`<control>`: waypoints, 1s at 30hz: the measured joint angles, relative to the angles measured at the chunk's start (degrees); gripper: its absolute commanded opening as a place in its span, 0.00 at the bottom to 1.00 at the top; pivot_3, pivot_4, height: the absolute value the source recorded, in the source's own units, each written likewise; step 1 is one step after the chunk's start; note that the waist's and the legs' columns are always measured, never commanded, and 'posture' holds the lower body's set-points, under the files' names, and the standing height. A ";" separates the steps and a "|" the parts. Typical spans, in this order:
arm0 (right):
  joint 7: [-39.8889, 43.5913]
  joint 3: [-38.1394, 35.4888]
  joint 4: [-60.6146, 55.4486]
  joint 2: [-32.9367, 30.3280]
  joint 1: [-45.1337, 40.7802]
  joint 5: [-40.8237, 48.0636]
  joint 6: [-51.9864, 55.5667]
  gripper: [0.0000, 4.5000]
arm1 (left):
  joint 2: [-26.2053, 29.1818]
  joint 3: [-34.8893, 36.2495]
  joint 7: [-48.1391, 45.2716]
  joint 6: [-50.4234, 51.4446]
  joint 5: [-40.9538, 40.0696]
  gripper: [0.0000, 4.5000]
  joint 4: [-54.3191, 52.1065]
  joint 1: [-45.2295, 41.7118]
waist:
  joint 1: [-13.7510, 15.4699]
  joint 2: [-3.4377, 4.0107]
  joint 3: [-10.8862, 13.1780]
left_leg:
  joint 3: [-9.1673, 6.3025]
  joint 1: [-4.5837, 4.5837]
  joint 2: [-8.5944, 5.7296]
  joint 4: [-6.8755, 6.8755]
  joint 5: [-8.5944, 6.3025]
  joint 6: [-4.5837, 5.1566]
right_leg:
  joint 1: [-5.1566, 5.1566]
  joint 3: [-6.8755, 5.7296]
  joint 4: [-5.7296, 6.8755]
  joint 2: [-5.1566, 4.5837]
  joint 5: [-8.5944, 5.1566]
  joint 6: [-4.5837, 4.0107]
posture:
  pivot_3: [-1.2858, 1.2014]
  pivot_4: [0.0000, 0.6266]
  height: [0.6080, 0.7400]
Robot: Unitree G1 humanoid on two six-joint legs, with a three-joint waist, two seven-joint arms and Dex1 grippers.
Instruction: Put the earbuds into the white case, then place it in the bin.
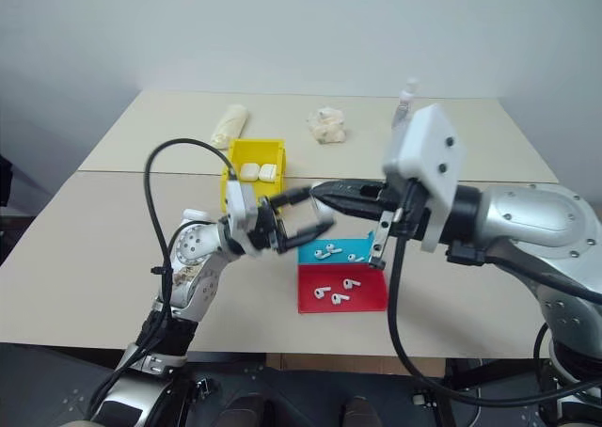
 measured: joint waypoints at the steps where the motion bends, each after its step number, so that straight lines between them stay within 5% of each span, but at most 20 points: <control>1: -0.53 -0.30 -0.25 -0.05 1.16 0.13 0.00 0.01 | -0.59 2.19 5.74 -0.45 1.88 0.62 2.15 -2.32 | -0.02 -0.01 0.00 | 0.01 -0.01 -0.01 0.00 0.00 0.00 | -0.01 0.03 -0.01 0.00 0.02 0.03 | 0.52 0.24 1.00; 6: -1.60 1.03 -0.36 -0.07 2.52 -1.05 -0.14 0.01 | -1.27 6.39 27.73 -3.98 11.82 0.62 16.20 -12.15 | -0.19 -0.03 -0.02 | 0.03 -0.02 -0.04 -0.02 0.00 0.01 | -0.03 0.01 -0.06 -0.02 0.02 0.04 | 0.52 0.24 1.00; 13: -1.66 3.49 0.39 0.64 2.12 -3.52 -1.32 0.01 | -0.87 5.29 43.67 -6.00 20.60 0.62 35.51 -17.90 | -0.28 -0.05 -0.01 | 0.03 -0.12 -0.04 -0.02 0.00 -0.01 | -0.10 -0.04 -0.05 -0.02 0.03 0.05 | 0.52 0.24 1.00; 14: -1.65 3.67 0.37 0.64 2.12 -3.68 -1.37 0.01 | -0.55 5.30 44.49 -6.01 20.85 0.62 36.89 -18.52 | -0.28 -0.05 -0.01 | 0.02 -0.13 -0.04 -0.03 0.00 -0.01 | -0.10 -0.04 -0.06 -0.02 0.03 0.05 | 0.52 0.24 1.00; 19: -1.82 3.70 0.23 0.62 2.79 -4.14 -1.37 0.00 | -0.65 5.79 42.36 -5.71 18.97 0.99 39.12 -19.37 | -0.28 -0.05 -0.01 | 0.02 -0.24 -0.04 -0.02 0.01 -0.02 | -0.14 -0.06 0.00 -0.02 0.04 0.08 | 0.52 0.24 1.00; 26: -1.79 3.68 -0.77 0.47 5.91 -4.87 -1.49 0.00 | -1.50 5.28 40.08 -6.33 18.29 1.00 37.83 -18.65 | -0.26 -0.05 -0.01 | 0.01 -0.24 -0.04 -0.01 0.02 -0.03 | -0.14 -0.08 -0.02 -0.04 0.05 0.09 | 0.52 0.24 1.00; 30: -0.60 3.47 -1.43 -1.40 9.10 -6.18 -1.70 0.00 | -2.61 5.24 33.07 -4.75 13.46 1.00 27.38 -13.26 | -0.31 -0.04 -0.01 | 0.02 -0.27 -0.03 -0.02 0.02 -0.04 | -0.14 -0.06 0.03 -0.04 0.05 0.09 | 0.52 0.24 1.00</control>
